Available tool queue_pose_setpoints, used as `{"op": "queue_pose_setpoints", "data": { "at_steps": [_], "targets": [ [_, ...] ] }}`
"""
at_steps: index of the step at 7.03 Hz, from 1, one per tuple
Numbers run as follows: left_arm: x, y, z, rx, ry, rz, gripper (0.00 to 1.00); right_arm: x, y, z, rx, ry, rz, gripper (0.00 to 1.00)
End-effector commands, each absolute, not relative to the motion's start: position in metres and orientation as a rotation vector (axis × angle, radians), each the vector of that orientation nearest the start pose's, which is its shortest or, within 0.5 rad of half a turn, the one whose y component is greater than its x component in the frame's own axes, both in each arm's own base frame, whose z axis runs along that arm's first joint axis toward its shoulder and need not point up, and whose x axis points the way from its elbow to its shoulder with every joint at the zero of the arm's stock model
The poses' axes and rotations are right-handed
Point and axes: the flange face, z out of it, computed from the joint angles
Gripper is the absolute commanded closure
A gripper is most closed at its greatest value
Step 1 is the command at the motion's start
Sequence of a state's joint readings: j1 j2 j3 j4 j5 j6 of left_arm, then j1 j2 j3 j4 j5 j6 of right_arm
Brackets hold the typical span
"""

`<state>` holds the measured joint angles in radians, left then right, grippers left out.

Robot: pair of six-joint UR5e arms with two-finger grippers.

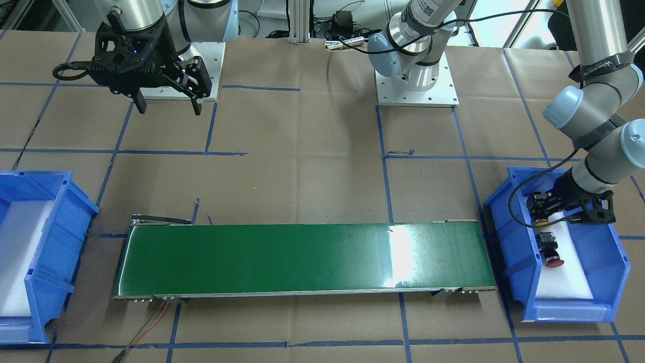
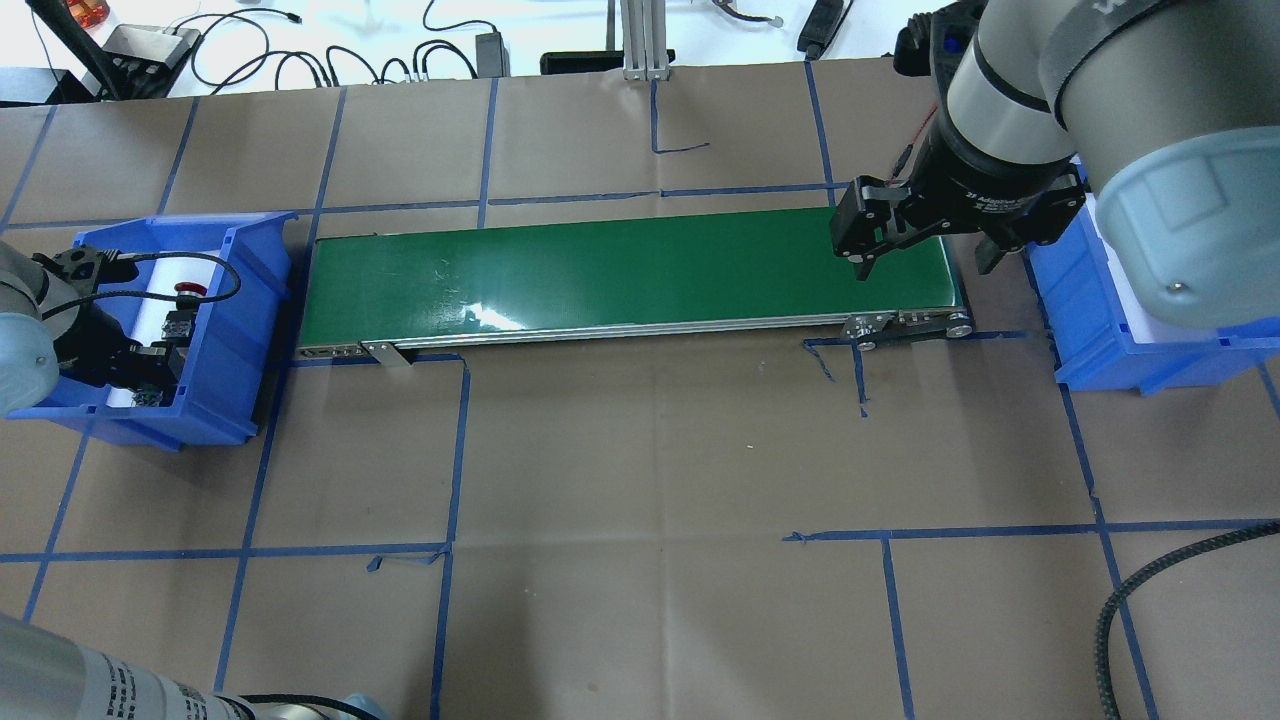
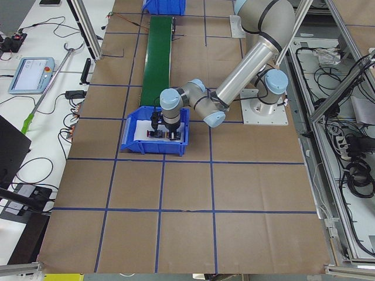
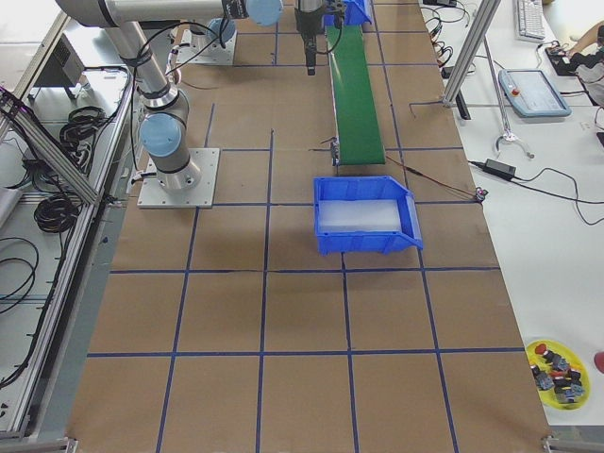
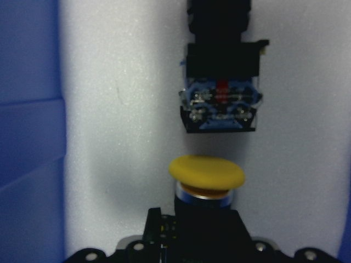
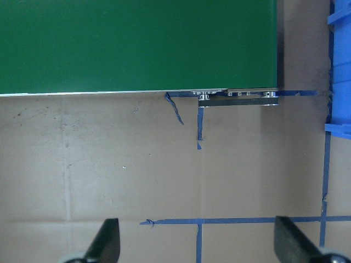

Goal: Transport two buttons from left to right
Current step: 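Lower the left gripper into the bin and grasp the yellow-capped button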

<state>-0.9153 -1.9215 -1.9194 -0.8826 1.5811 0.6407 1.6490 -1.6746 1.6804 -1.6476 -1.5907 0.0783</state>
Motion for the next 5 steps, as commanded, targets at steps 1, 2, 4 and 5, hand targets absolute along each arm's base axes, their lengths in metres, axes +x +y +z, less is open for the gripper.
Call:
{"op": "queue_pose_setpoints", "data": {
  "at_steps": [1,2,4,5],
  "targets": [
    [0.224,-0.518,0.248,0.002,3.108,-0.053,0.95,0.166,-0.444,0.490,0.001,3.156,-0.111,0.00],
    [0.224,-0.517,0.279,0.009,3.115,-0.035,0.95,0.166,-0.445,0.490,-0.001,3.156,-0.111,0.00],
    [0.233,-0.528,0.334,0.005,3.126,-0.005,0.95,0.167,-0.446,0.488,-0.001,3.154,-0.113,0.00],
    [0.236,-0.539,0.349,0.007,3.128,-0.005,0.95,0.167,-0.447,0.489,0.001,3.153,-0.121,0.00]
  ]
}}
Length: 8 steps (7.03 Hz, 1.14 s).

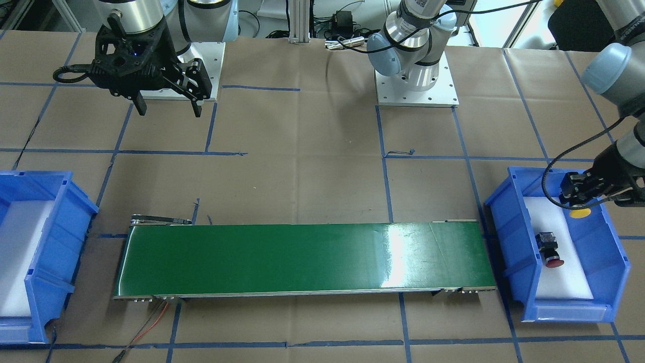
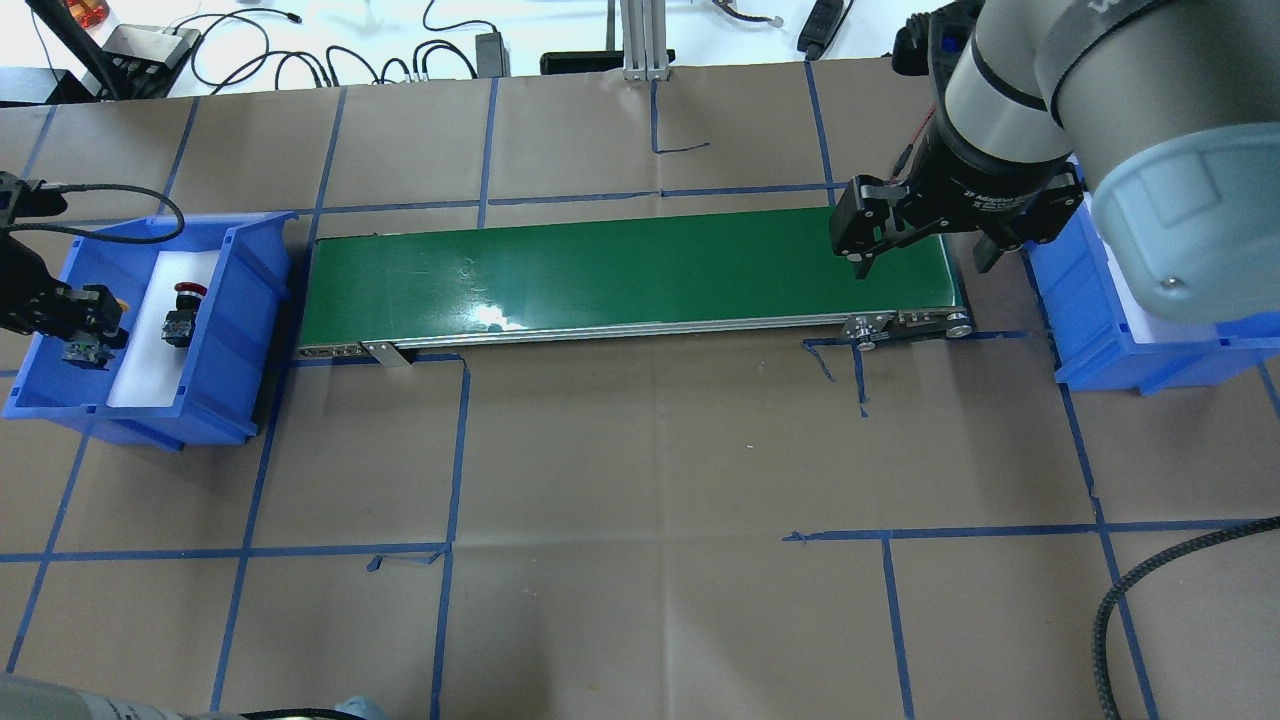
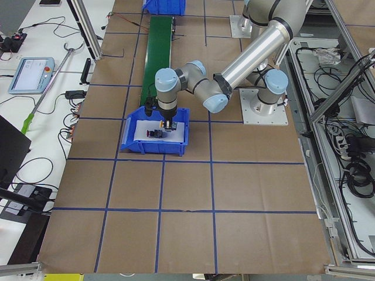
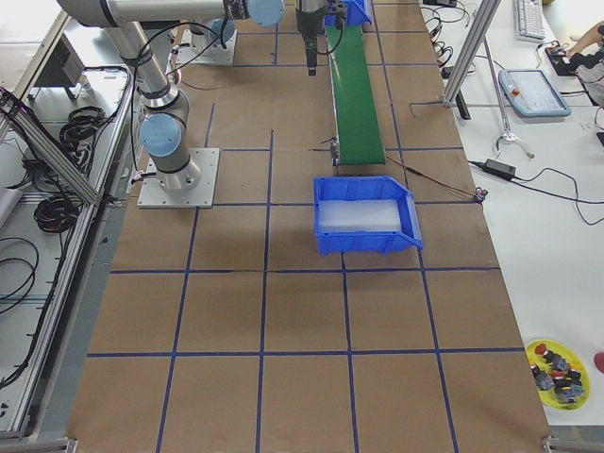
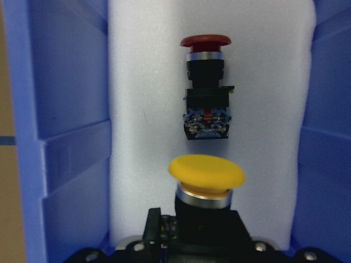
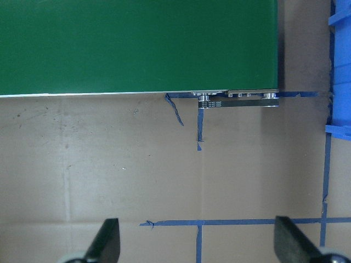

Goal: Transport two buttons from left to right
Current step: 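Carry the yellow button to the conveyor and release it on the belt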

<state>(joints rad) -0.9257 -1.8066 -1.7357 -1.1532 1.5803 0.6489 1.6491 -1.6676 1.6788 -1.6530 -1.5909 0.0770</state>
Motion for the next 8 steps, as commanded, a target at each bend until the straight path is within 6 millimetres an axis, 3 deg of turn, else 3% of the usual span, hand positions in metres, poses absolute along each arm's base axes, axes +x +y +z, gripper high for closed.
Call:
{"op": "queue_pose_setpoints", "data": {
  "at_steps": [1,3,6,8],
  "targets": [
    [0.218,-0.552,0.359,0.054,3.118,-0.030,0.95,0.167,-0.447,0.490,-0.001,3.155,-0.123,0.00],
    [0.153,-0.575,0.361,-0.002,3.126,-0.050,0.95,0.167,-0.446,0.490,0.001,3.155,-0.116,0.00],
    [0.015,-0.598,0.359,-0.178,3.138,-0.067,0.95,0.166,-0.446,0.490,0.001,3.155,-0.118,0.00],
    [-0.041,-0.601,0.331,-0.255,3.140,-0.018,0.95,0.167,-0.446,0.490,-0.001,3.155,-0.118,0.00]
  ]
}}
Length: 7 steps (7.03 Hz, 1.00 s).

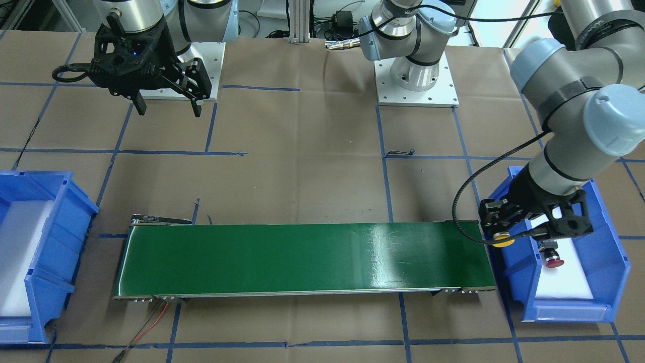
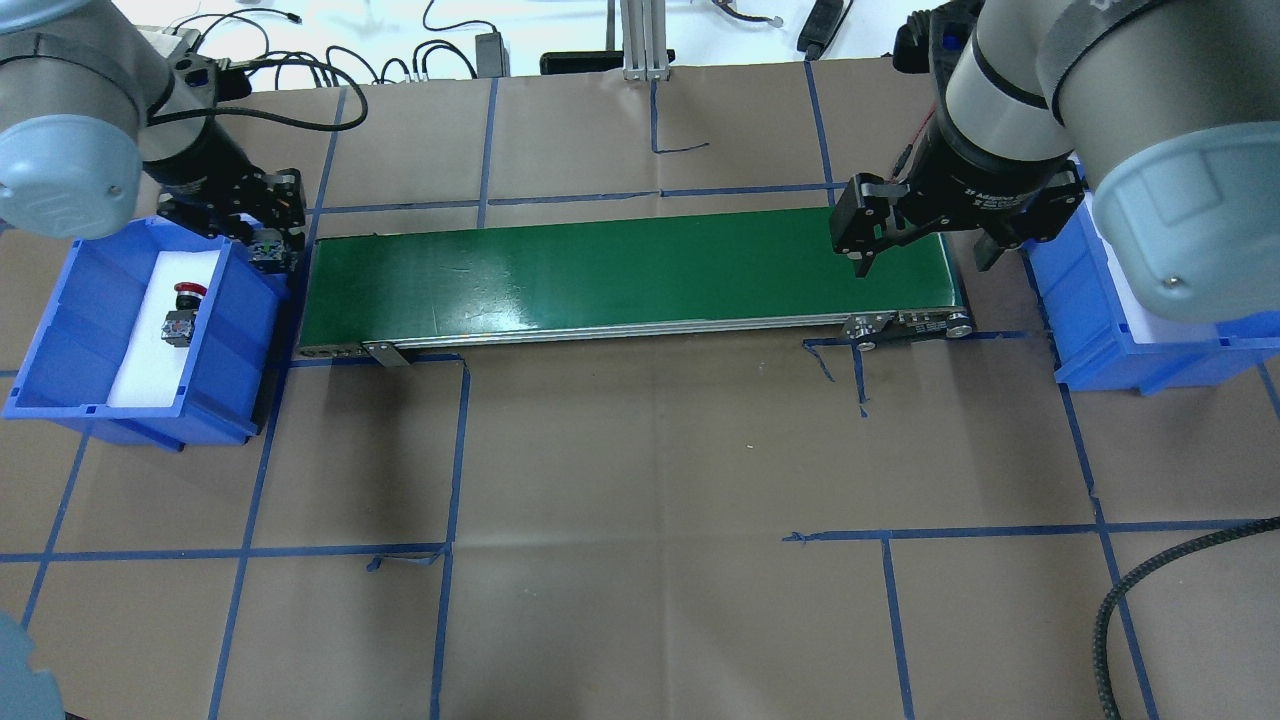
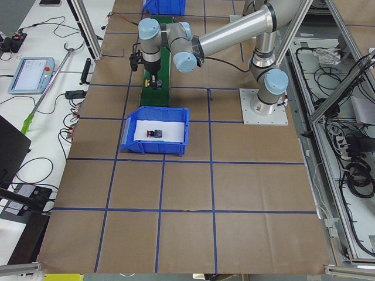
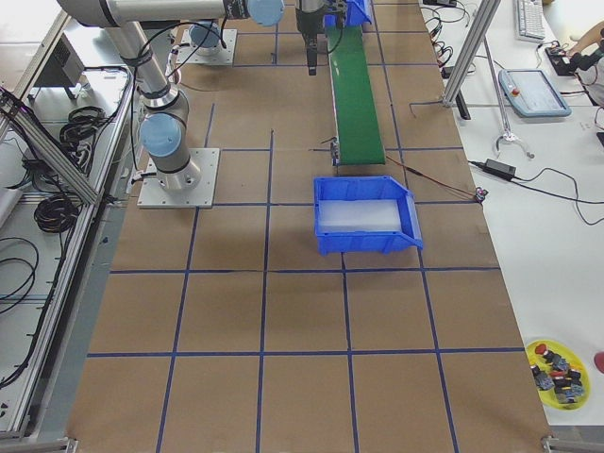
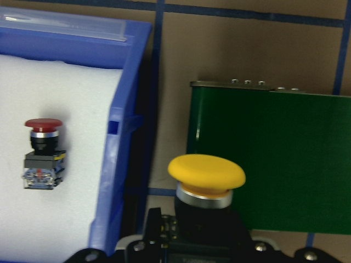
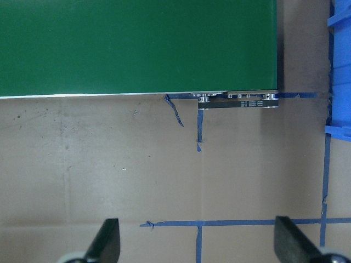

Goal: Transport two buttons from left to right
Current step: 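Carry the yellow button to the conveyor and release it on the belt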

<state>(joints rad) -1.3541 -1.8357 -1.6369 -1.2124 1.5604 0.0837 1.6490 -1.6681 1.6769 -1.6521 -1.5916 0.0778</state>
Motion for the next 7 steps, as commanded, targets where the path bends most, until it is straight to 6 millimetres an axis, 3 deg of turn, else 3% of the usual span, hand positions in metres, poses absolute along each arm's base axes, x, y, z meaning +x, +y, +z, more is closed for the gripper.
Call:
{"op": "queue_pose_setpoints", "data": {
  "at_steps": [1,2,5,7],
  "targets": [
    [-0.066,-0.610,0.309,-0.227,3.134,-0.072,0.95,0.167,-0.446,0.489,0.001,3.155,-0.114,0.00],
    [-0.082,-0.616,0.286,-0.209,3.128,-0.091,0.95,0.167,-0.446,0.489,-0.001,3.155,-0.114,0.00],
    [-0.087,-0.604,0.256,-0.207,3.132,-0.012,0.95,0.167,-0.446,0.487,-0.001,3.156,-0.111,0.00],
    [-0.084,-0.611,0.253,-0.207,3.123,-0.091,0.89,0.166,-0.447,0.487,-0.001,3.157,-0.114,0.00]
  ]
}}
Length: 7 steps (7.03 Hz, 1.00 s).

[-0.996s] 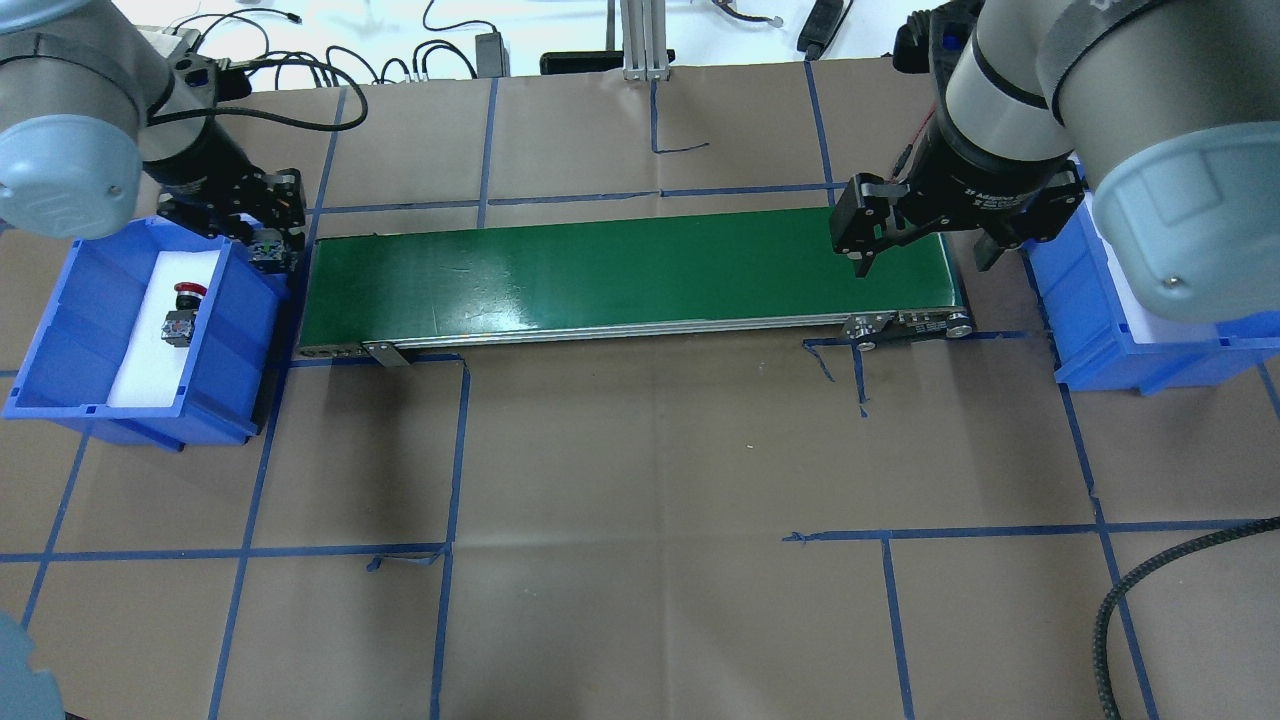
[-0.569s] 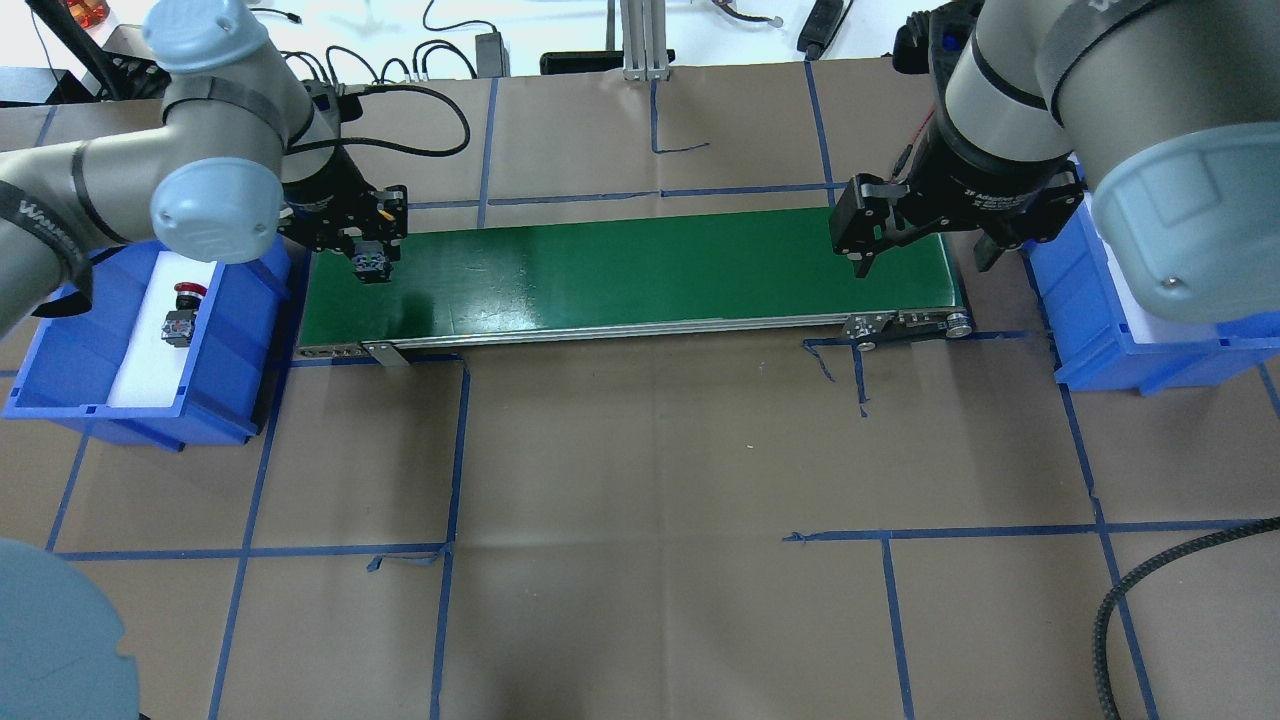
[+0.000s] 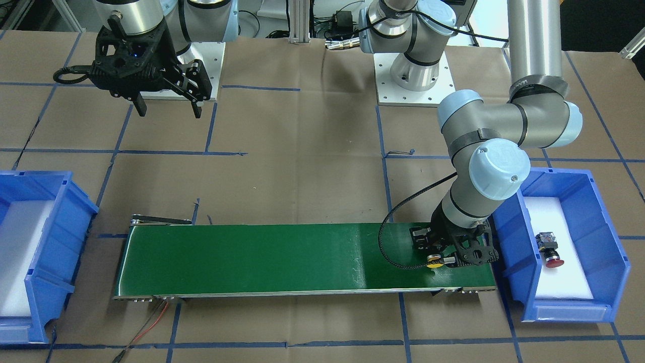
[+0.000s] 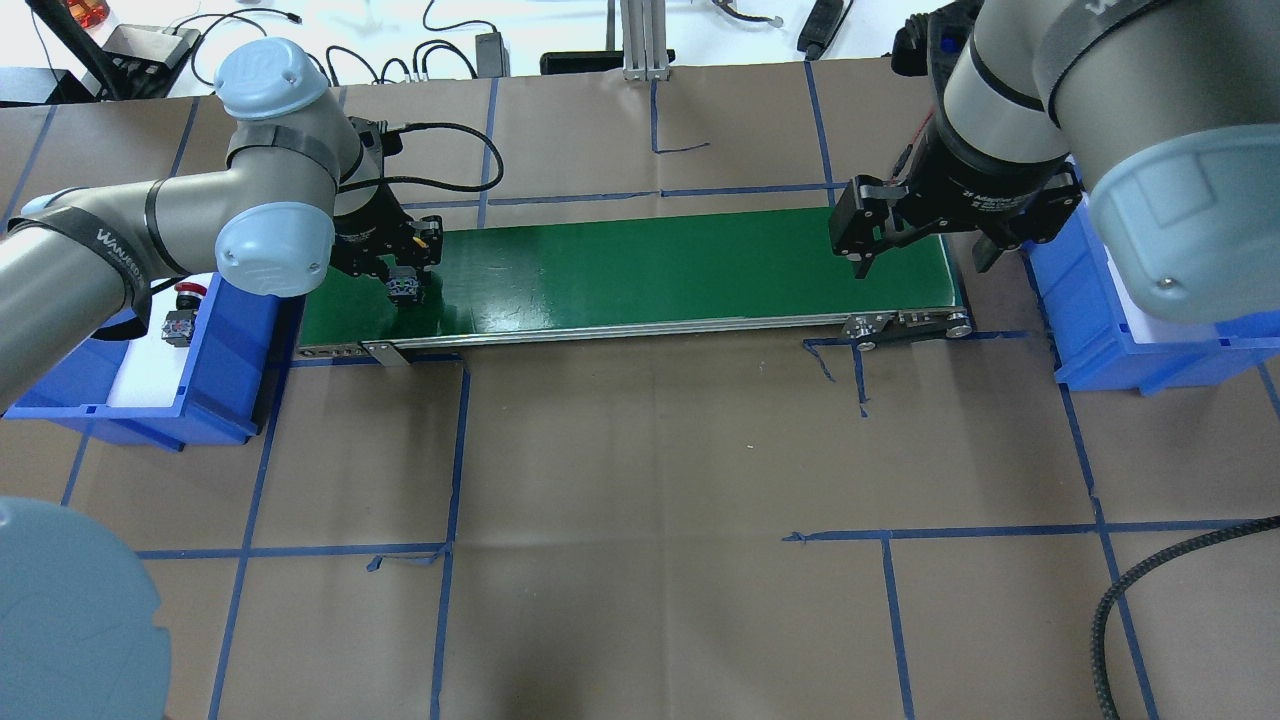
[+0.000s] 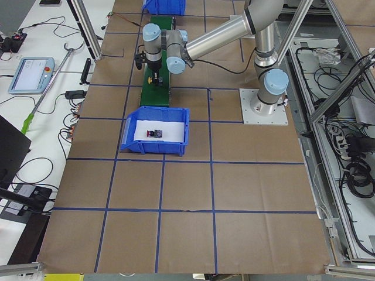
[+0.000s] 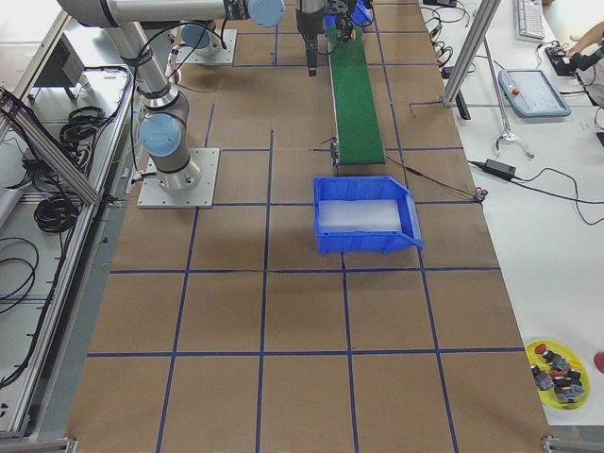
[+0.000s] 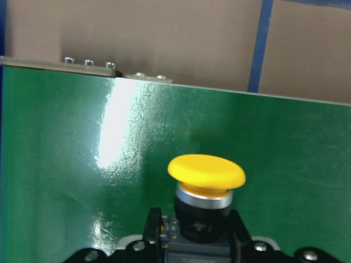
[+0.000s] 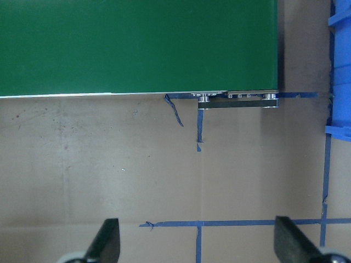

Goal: Transport two buttons from left to right
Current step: 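Carry the yellow button to the conveyor and release it on the belt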

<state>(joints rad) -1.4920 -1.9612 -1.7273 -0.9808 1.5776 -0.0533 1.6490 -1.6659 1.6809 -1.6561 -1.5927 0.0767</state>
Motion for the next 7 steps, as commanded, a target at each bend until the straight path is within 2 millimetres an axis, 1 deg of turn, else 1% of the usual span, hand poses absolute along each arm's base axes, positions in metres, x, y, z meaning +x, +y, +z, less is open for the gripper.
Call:
{"op": "queue_pose_setpoints", "data": {
  "at_steps": [1,2,3,4,5,6,7],
  "targets": [
    [-0.082,-0.613,0.255,-0.214,3.127,-0.101,0.12,0.167,-0.447,0.488,-0.001,3.155,-0.116,0.00],
    [-0.082,-0.618,0.264,-0.223,3.121,-0.120,0.00,0.167,-0.447,0.488,0.001,3.155,-0.116,0.00],
    [-0.081,-0.619,0.271,-0.224,3.120,-0.139,0.00,0.167,-0.447,0.489,0.001,3.155,-0.118,0.00],
    [-0.080,-0.621,0.286,-0.224,3.120,-0.165,0.00,0.167,-0.448,0.489,0.001,3.155,-0.118,0.00],
    [-0.076,-0.619,0.320,-0.233,3.122,-0.149,0.00,0.167,-0.448,0.489,0.001,3.155,-0.121,0.00],
    [-0.076,-0.611,0.372,-0.228,3.126,-0.082,0.00,0.167,-0.448,0.489,0.001,3.155,-0.119,0.00],
    [-0.077,-0.600,0.415,-0.226,3.130,-0.034,0.00,0.167,-0.448,0.489,0.001,3.155,-0.118,0.00]
  ]
}}
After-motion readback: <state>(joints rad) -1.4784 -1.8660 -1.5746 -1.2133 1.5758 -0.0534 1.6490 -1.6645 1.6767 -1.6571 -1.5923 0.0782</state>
